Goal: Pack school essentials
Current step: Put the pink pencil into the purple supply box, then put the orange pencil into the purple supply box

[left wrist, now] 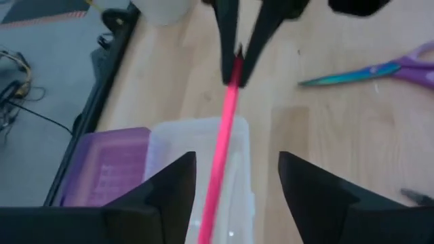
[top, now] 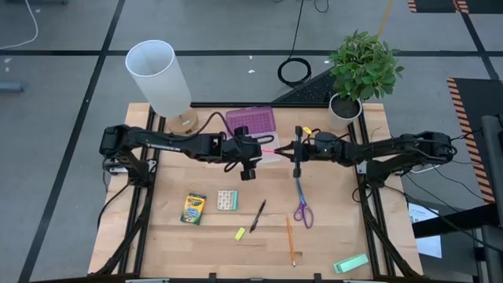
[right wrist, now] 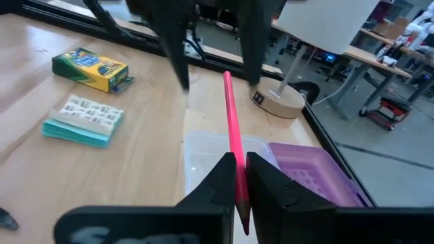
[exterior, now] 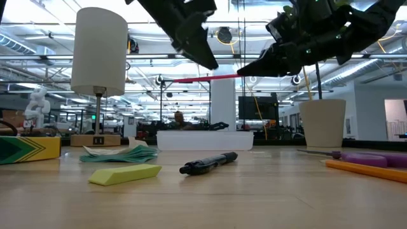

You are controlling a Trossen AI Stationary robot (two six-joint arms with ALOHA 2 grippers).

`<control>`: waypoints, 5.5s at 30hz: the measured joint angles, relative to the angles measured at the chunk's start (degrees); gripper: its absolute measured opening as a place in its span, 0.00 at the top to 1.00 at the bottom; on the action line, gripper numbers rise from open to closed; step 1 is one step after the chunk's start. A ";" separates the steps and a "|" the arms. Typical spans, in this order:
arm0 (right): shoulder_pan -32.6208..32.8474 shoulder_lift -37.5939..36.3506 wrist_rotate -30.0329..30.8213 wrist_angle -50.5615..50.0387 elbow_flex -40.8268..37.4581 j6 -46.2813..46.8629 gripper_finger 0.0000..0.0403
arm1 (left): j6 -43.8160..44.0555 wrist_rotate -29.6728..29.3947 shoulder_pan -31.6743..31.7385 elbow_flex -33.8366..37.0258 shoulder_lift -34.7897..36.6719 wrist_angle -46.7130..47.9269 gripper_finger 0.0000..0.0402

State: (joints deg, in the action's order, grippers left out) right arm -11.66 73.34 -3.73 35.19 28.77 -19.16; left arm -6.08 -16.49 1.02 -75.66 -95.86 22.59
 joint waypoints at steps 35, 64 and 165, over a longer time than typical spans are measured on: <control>-11.28 15.76 -10.01 1.32 6.95 9.05 0.96 | 2.38 -4.46 1.27 15.23 14.30 -3.43 0.46; -11.62 19.71 -9.88 0.23 7.37 7.45 0.96 | 0.77 0.78 0.76 15.19 14.19 -9.44 0.46; 37.17 22.60 -4.19 -19.35 13.22 26.04 0.58 | 8.07 3.28 -22.13 15.17 -5.22 -19.57 0.46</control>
State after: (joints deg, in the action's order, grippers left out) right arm 25.51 95.94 -7.91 15.84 42.00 6.88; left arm 1.99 -13.21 -21.11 -60.49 -101.08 3.02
